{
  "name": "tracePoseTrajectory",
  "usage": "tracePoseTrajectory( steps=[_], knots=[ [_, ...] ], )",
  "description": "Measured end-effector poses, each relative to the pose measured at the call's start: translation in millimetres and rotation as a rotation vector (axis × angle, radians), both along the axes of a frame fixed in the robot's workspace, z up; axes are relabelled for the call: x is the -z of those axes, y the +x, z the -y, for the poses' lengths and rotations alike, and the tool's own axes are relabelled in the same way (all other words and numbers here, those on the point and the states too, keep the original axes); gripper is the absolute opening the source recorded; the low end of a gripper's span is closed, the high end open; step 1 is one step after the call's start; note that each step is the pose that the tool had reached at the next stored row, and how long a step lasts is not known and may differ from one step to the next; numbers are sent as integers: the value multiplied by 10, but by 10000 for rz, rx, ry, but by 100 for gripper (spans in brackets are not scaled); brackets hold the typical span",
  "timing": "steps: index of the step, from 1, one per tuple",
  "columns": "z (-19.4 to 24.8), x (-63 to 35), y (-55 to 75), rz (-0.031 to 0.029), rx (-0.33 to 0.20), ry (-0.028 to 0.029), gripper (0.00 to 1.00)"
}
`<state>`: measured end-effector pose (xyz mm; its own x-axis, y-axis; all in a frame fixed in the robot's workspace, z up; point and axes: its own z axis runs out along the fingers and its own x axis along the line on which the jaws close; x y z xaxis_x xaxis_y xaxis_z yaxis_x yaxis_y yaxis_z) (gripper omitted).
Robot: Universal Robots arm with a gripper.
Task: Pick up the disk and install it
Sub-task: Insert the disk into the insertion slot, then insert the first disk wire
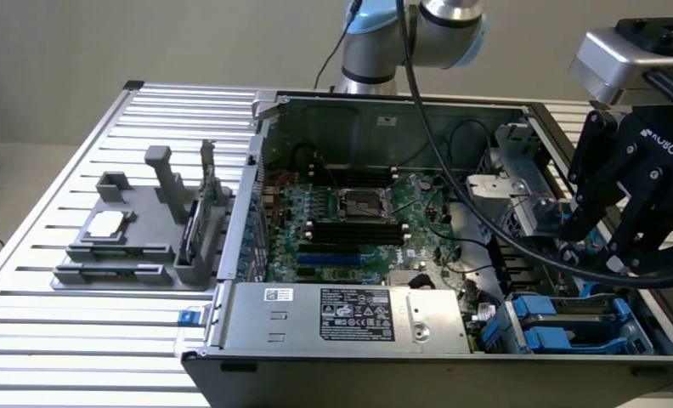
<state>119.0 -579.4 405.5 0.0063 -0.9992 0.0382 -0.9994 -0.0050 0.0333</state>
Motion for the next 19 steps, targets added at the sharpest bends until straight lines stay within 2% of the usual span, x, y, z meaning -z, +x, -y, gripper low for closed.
tracePoseTrajectory(
  steps=[4, 5, 7, 8, 11, 13, 15, 19],
  knots=[
    [-6, 3, 25, 26, 0, -33, 45],
    [-7, 3, 32, 34, 0, -43, 32],
    [-11, 5, 46, 49, 0, -68, 32],
    [-12, 5, 54, 56, 0, -82, 25],
    [-15, 4, 84, 75, 0, -123, 25],
    [-16, 5, 92, 76, 0, -128, 25],
    [-16, 5, 93, 74, 0, -105, 25],
    [-15, 6, 93, 73, 0, -96, 25]
  ],
)
